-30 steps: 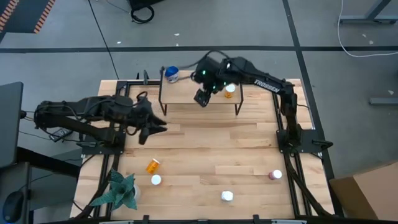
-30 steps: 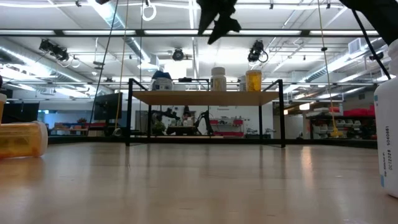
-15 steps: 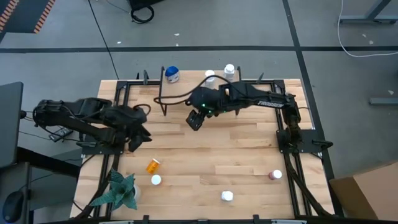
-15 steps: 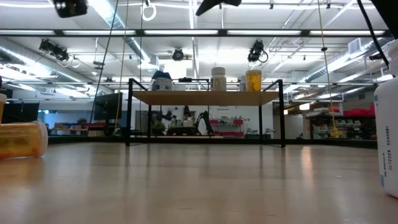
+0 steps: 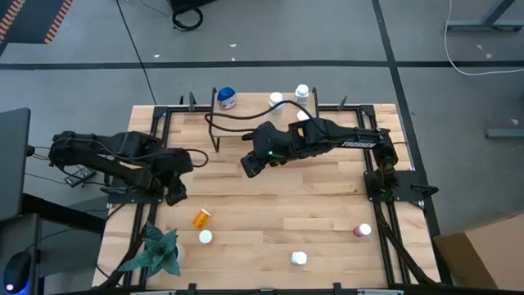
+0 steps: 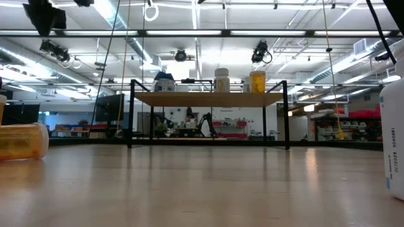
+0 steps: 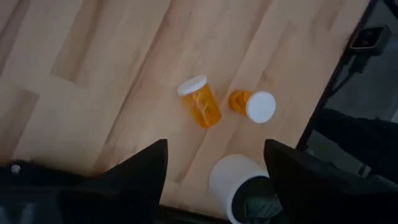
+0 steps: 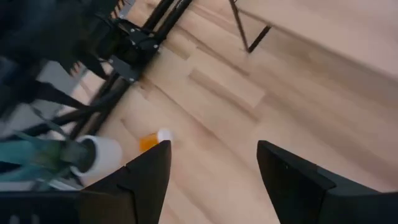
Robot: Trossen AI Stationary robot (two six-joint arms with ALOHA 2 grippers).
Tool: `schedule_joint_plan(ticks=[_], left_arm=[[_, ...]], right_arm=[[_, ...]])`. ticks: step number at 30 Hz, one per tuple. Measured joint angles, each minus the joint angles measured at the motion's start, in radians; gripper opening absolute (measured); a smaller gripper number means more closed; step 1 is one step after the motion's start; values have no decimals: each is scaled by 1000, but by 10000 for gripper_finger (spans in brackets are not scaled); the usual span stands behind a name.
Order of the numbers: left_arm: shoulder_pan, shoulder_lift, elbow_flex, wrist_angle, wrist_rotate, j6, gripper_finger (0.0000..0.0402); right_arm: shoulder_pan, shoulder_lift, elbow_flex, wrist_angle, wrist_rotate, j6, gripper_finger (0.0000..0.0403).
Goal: Pick and place medicine bottles onto shelf by color
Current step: Put the bottom orange pill bottle on the shelf
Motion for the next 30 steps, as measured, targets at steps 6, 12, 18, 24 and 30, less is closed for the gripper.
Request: schedule_joint_plan(ticks=[6, 12, 18, 24, 30], left_arm=[[3, 63, 0, 9, 81, -17, 269], [-1, 99, 0, 18, 128, 53, 257], [-18, 103, 0, 75, 136, -4, 254], [-59, 105, 0, 280, 126, -156, 254], [-64, 143, 1, 469, 124, -302, 238]], right_arm=[[39, 0, 0, 88, -2, 38, 245], [121, 0, -7, -37, -32, 19, 245], [214, 1, -13, -17, -52, 123, 245], [344, 1, -13, -95, -46, 216, 245], [445, 1, -13, -30, -27, 342, 245]])
